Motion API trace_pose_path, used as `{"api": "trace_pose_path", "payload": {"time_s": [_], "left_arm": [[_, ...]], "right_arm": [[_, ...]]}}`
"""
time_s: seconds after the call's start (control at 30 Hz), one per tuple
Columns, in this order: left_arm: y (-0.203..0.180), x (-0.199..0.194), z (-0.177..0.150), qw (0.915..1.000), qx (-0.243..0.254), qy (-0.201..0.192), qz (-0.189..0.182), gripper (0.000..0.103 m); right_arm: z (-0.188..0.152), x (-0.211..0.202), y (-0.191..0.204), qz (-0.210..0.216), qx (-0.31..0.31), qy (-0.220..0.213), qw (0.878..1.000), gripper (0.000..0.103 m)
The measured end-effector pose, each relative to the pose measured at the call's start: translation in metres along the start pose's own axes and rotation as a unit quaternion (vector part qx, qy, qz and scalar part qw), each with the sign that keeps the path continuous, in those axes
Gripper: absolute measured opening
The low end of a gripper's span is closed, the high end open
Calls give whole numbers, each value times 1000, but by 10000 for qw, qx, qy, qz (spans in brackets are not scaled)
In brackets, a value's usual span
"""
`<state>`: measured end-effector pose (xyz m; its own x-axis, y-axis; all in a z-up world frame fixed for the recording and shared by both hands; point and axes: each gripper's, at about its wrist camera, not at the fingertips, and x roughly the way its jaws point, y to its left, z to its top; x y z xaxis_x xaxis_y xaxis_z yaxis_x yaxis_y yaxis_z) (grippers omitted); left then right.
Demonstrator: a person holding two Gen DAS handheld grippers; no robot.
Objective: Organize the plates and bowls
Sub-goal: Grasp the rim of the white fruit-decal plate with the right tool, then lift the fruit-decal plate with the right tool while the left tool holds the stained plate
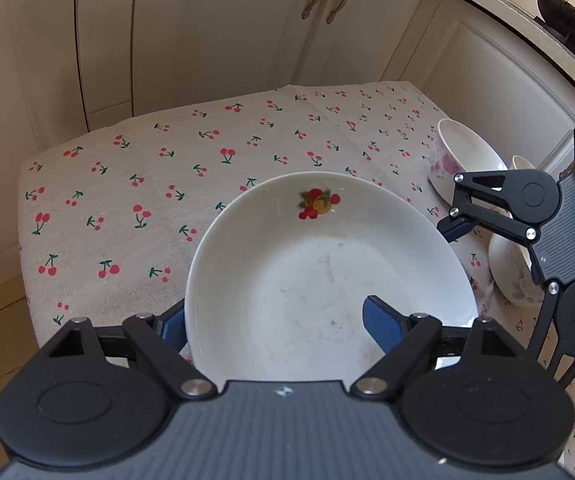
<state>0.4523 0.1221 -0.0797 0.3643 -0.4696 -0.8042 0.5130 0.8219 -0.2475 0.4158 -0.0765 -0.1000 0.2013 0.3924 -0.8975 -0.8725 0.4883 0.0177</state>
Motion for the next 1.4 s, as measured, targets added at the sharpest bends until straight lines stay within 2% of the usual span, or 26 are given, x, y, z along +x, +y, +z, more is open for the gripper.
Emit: {"api": "trace_pose_path", "payload": {"time_s": [0.17, 0.6, 1.1, 1.4], "left_arm": [[0, 0, 0, 10000, 39, 4, -1, 86], [0, 1, 0, 10000, 75, -7, 33, 87], [-2, 0, 0, 10000, 61, -12, 66, 87], [-10, -17, 3, 9997, 136, -118, 158, 87]], "right_arm": [[-4, -3, 1, 36, 65, -208, 9998, 103], [-11, -17, 2, -187, 12, -843, 9963, 103], [-14, -21, 8, -259, -69, -874, 9958, 103], [-11, -36, 11, -285, -82, -954, 9950, 103]]}}
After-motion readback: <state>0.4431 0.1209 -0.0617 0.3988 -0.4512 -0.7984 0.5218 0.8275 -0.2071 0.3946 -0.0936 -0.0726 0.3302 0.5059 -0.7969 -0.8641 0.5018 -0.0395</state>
